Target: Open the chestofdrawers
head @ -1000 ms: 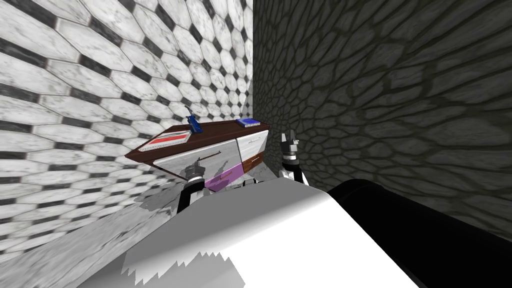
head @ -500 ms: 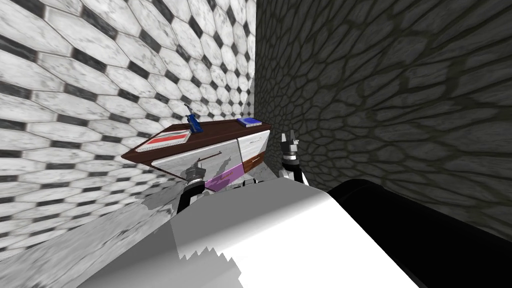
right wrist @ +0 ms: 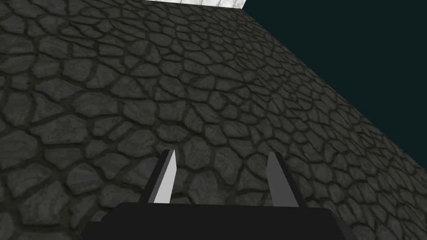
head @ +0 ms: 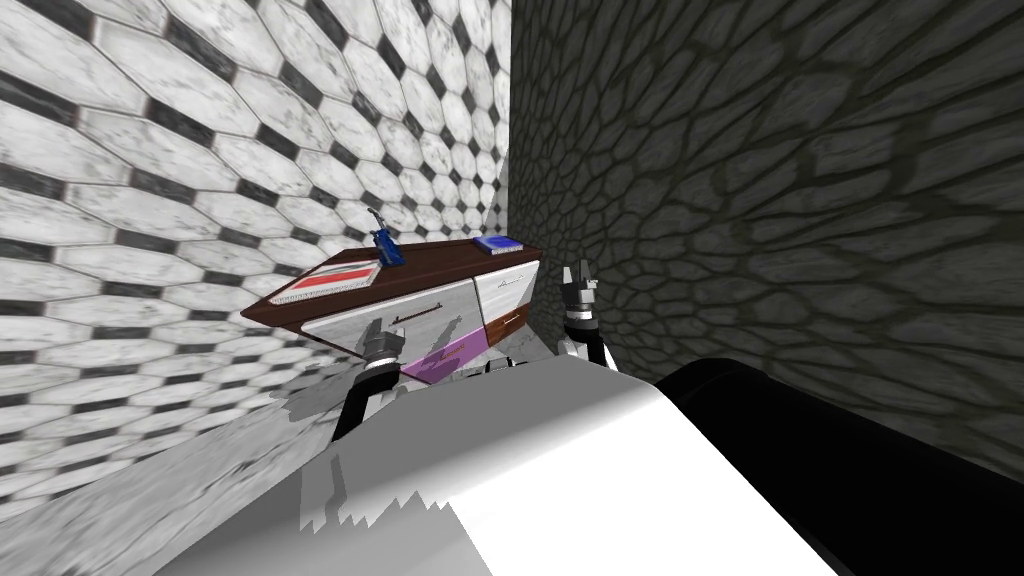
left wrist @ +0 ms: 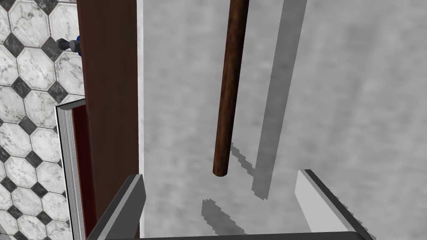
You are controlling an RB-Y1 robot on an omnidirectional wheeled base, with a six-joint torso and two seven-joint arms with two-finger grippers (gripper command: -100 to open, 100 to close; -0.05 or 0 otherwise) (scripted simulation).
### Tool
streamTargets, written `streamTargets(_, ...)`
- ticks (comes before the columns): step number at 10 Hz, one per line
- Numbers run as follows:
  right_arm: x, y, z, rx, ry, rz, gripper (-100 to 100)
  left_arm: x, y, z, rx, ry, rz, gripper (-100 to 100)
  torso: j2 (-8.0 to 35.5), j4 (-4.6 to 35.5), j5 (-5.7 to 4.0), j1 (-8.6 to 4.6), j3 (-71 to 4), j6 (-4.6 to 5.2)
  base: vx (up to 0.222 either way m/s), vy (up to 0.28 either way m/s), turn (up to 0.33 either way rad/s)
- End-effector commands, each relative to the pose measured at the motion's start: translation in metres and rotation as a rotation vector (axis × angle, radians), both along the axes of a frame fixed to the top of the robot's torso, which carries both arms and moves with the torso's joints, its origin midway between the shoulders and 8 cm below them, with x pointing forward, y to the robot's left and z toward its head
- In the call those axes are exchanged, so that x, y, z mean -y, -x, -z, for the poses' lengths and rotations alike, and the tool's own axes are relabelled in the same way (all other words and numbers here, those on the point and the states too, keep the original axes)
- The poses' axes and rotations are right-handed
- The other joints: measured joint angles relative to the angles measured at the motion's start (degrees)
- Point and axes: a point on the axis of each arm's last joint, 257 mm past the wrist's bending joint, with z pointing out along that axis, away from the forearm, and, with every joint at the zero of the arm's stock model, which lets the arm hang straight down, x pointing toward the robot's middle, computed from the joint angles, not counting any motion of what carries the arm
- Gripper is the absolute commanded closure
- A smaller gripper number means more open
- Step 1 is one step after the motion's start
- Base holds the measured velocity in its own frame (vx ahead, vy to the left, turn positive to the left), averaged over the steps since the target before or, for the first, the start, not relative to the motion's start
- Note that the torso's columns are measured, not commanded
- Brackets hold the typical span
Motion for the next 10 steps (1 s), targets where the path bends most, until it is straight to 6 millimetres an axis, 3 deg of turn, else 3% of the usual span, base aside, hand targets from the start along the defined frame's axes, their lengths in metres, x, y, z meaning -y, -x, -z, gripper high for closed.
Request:
streamTargets(1, 0.0, 0.0, 0.0, 0.0, 0.0, 0.0, 0, -0.004, 0.0, -0.014, 0.011, -0.051, 0.005, -100, 0.0, 0.0, -0.01, -0.02, 0.0, 0.0, 0.058, -0.09, 0.028)
streamTargets(4, 0.0, 0.0, 0.0, 0.0, 0.0, 0.0, 0, -0.001, 0.005, -0.016, 0.035, -0.014, -0.021, -100, 0.0, 0.0, -0.02, -0.01, 0.0, 0.0, 0.058, -0.098, 0.014)
streamTargets(10, 0.0, 0.0, 0.0, 0.0, 0.0, 0.0, 0, 0.008, 0.01, -0.006, 0.058, 0.082, -0.07, -100, 0.0, 0.0, -0.01, -0.01, 0.0, 0.0, 0.002, -0.003, 0.0)
